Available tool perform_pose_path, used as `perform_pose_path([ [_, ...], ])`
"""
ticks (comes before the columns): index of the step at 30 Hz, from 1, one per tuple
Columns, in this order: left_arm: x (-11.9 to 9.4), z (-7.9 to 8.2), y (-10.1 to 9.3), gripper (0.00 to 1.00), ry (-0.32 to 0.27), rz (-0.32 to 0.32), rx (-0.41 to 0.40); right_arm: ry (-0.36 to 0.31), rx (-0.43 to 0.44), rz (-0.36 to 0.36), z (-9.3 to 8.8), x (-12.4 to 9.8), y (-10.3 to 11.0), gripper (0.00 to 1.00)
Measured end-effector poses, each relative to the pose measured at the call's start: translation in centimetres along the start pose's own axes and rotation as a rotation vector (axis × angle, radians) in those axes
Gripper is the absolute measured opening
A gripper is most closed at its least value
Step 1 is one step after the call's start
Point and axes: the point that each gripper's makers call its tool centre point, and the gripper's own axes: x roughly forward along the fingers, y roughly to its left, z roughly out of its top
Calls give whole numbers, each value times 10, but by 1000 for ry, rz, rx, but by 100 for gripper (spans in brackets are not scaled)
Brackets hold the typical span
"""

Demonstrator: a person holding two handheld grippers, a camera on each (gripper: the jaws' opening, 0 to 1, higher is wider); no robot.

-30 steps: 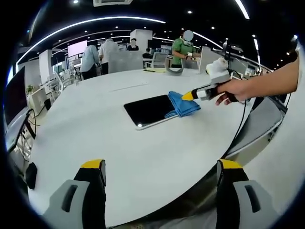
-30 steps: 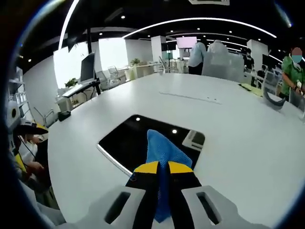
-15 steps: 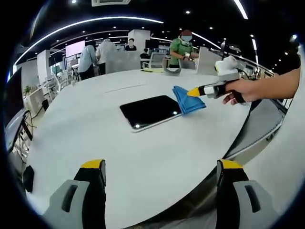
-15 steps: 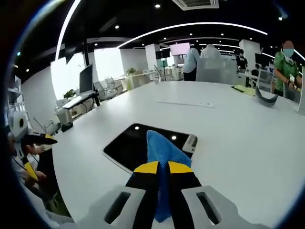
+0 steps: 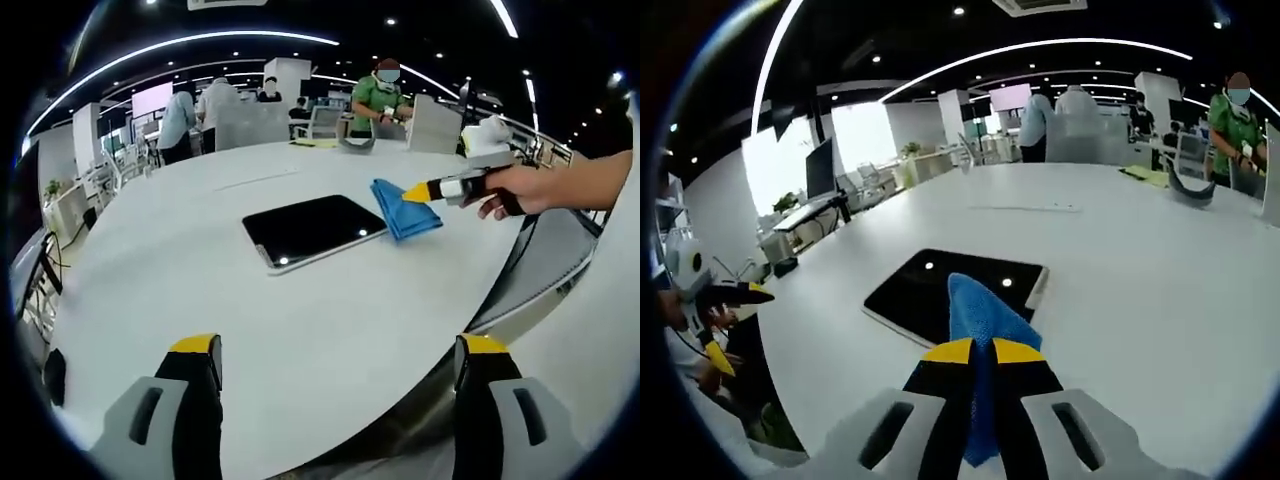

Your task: Wipe the mirror surface with the cleaning cloth until all visible marks leave the cleaned area.

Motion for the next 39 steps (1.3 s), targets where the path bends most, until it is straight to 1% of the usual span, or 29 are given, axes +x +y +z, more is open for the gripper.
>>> perform_pose_path([
  [4, 0, 1, 0, 97, -4, -1, -3, 28, 14, 11, -12, -8, 4, 1],
  [8, 0, -1, 0, 97, 4, -3, -1, 46, 37, 5, -25, -12, 2, 2],
  [9, 0, -1, 0, 97, 4, -4, -2, 48, 38, 4, -24, -14, 5, 2],
  [12, 0, -2, -2, 97, 7, -9, 1, 64, 39, 4, -30, -16, 6, 2],
  [17, 0, -4, -5, 97, 11, -16, 1, 113, -8, -4, -48, -18, 8, 2],
  [19, -1, -5, -6, 97, 12, -18, 0, 156, -94, -16, -59, -18, 6, 2],
  [21, -1, -6, -6, 97, 15, -21, 2, 173, -96, -16, -66, -17, 8, 2],
  [23, -2, -6, -7, 97, 15, -20, 3, 182, -123, -19, -69, -17, 7, 3],
  [25, -4, -6, -6, 97, 15, -19, 3, 213, -154, -19, -77, -17, 7, 4],
  [27, -5, -7, -6, 97, 17, -17, 3, 224, -169, -26, -83, -16, 4, 6],
  [34, -10, -10, -6, 97, 12, -8, -2, 224, -191, -25, -80, -14, 1, 12],
  [39, -12, -16, -8, 97, 22, -9, 1, 218, -202, -4, -77, -8, -2, 15],
])
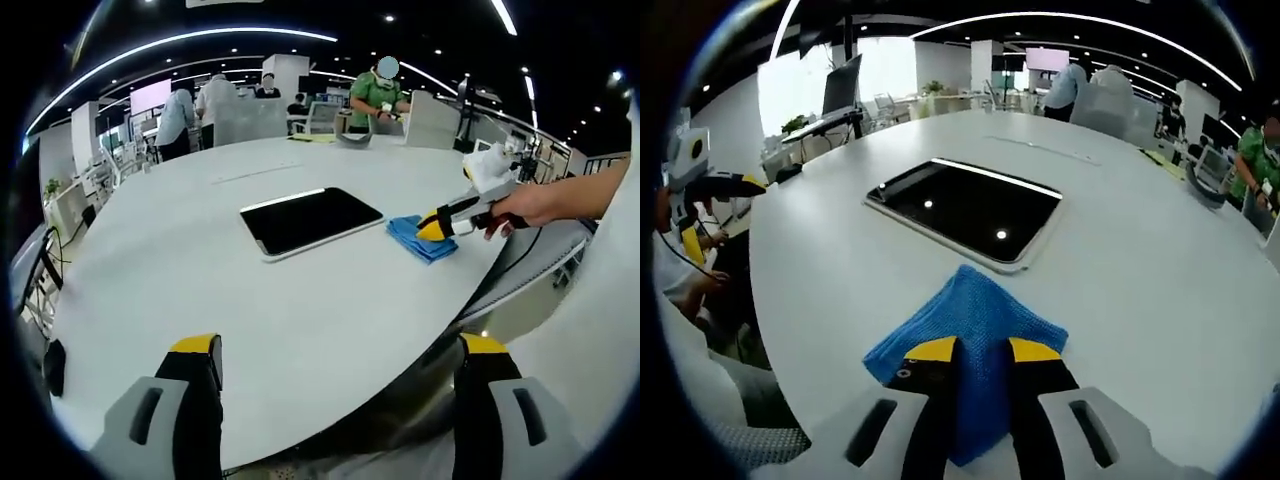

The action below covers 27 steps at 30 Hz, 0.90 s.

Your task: Wipe the mirror surface with the cleaning cloth until all visible marks leave the cleaned area.

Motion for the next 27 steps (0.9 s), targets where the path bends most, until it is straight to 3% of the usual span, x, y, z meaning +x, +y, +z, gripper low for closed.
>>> perform_pose_path([
  [6, -3, -5, -4, 97, 3, -6, -3, -7, -19, 42, 4, 4, -1, 16],
  [12, -3, -5, -3, 97, -2, -12, -16, -19, 22, 14, 4, 3, 1, 19],
  [17, -2, -2, 2, 97, -4, -10, -4, -60, 72, 7, 14, 0, 4, 47],
  [22, 2, -2, 6, 97, 13, -16, 25, -160, 87, -49, 42, -18, -6, 52],
  [27, 6, 4, 12, 97, 19, -16, 59, -278, 149, -55, 68, -40, -4, 67],
])
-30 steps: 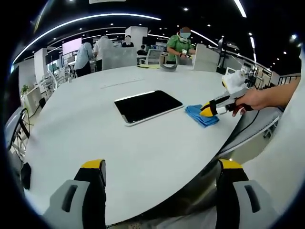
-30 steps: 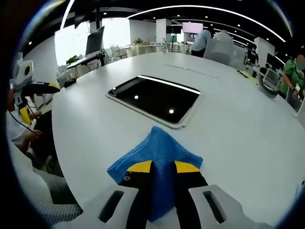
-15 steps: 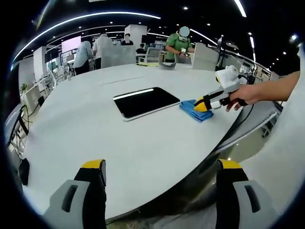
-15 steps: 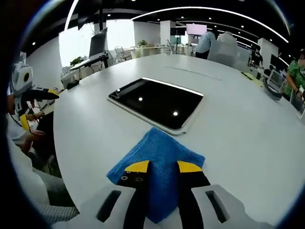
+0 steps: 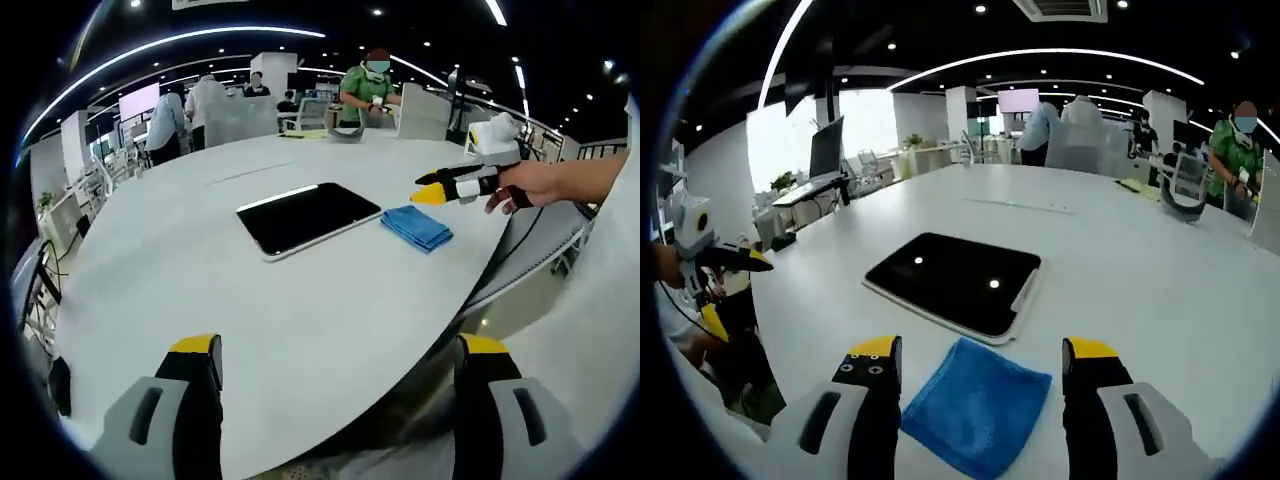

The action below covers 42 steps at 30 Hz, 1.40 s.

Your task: Wipe the mirror surface with the cleaning cloth until all visible marks leave the cleaned area.

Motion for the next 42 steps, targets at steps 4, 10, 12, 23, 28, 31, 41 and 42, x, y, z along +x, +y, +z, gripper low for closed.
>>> perform_pose_path([
  [4, 1, 8, 5, 98, -16, 5, -10, -41, -34, 20, 11, -15, 9, 71],
  [10, 4, 12, 11, 98, -3, 1, 19, -33, -169, 115, 22, -35, 27, 74],
  [12, 4, 13, 11, 98, -3, 0, 24, -4, -218, 154, 22, -44, 31, 74],
  [23, 1, 18, 11, 98, -10, -6, 40, -3, -161, 186, 39, -78, 22, 79],
  [28, -3, 22, 13, 98, -15, 3, 41, 31, -168, 198, 29, -81, 18, 84],
  [31, -4, 24, 13, 98, -18, 3, 45, 53, -169, 204, 20, -80, 15, 86],
  [41, -3, 24, 7, 99, -19, -3, 33, 73, -228, 200, -12, -68, 7, 92],
  [42, -3, 24, 7, 99, -18, -3, 33, 73, -226, 200, -14, -67, 8, 92],
])
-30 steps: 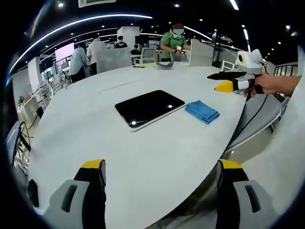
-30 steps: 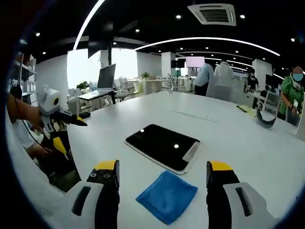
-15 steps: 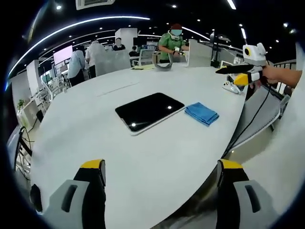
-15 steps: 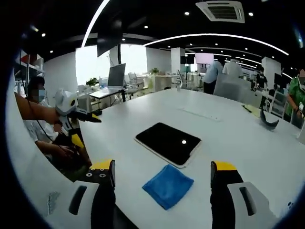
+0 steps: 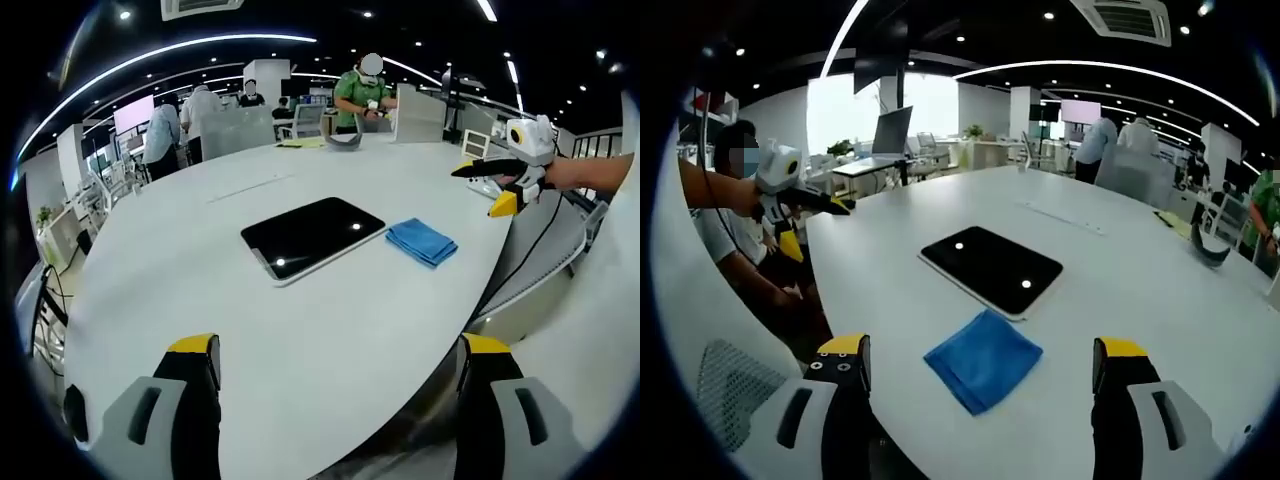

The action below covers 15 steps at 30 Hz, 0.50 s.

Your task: Wipe the mirror surface with the cleaning cloth until all visible marks leave the cleaned area.

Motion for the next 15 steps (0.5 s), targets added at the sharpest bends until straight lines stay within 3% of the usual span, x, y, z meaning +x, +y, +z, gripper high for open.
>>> perform_pose_path([
  [15, -1, -3, 0, 99, 18, 7, -17, -18, 2, 7, 3, 0, 3, 91],
])
